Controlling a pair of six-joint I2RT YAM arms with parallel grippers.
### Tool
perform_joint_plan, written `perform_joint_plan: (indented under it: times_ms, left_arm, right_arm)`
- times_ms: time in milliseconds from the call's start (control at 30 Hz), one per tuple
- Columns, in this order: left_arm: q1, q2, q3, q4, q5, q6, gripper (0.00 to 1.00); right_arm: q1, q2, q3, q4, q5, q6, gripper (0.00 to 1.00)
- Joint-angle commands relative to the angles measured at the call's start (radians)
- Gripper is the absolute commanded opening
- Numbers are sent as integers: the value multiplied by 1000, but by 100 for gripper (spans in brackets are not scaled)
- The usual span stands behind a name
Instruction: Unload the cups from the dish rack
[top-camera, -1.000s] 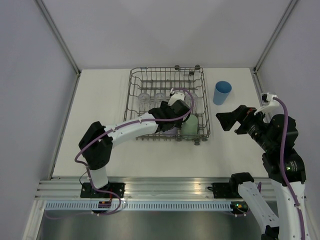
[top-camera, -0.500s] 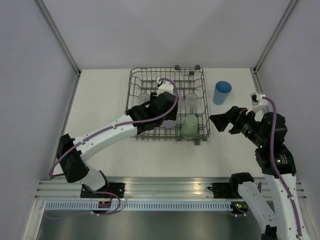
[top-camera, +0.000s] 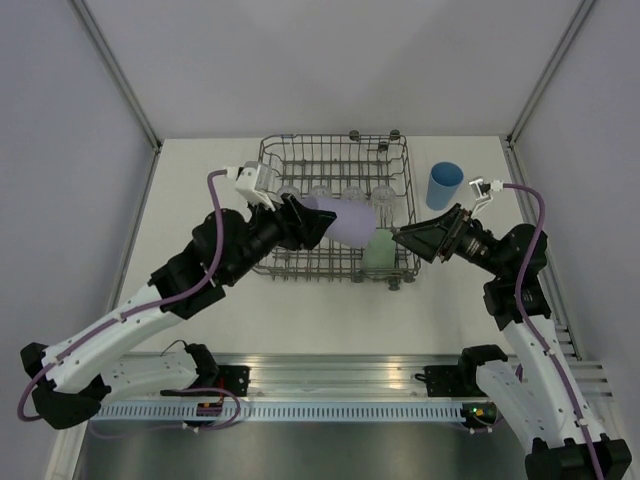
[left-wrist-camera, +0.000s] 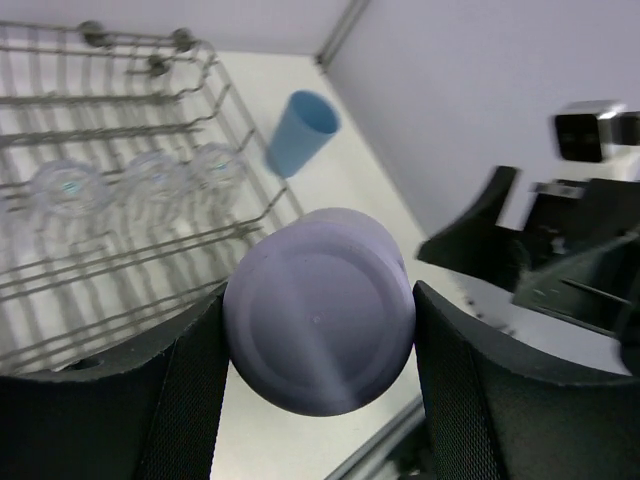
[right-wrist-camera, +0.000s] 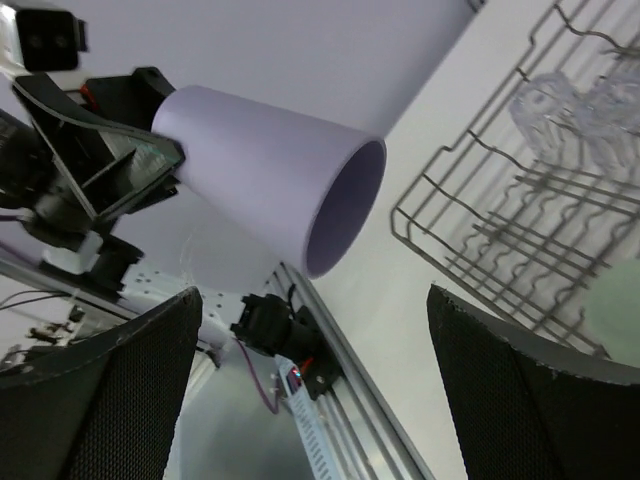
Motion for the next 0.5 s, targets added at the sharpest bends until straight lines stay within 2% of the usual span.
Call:
perform_joint_plan:
  times_ms: [0,33,133,233,333,367,467]
  left_arm:
    - [-3,-84,-95,311,165,-111,2]
    - [-3,-91,-109,339,182,-120,2]
    - [-5,-102,-138,422,235,-163,2]
    - [-3,-104,-175,497,261,-224,2]
    - [-3,-105,-206,543,267,-275,2]
    - [-5,-105,-211,546,267,-287,2]
    - [-3,-111,-221,540,267,-322,2]
  right_arm:
    - [17,24,-39,368,-96,203,97]
    - [26,30,-46,449,-95,252,96]
    - [118,56,-49,529,-67,272,94]
    - [212,76,-37,586,-24,268,86]
    - [269,88,-29,628,0,266,70]
    - [273,87,-26,628,3,257,60]
    - [277,65,-21,605,20,214,54]
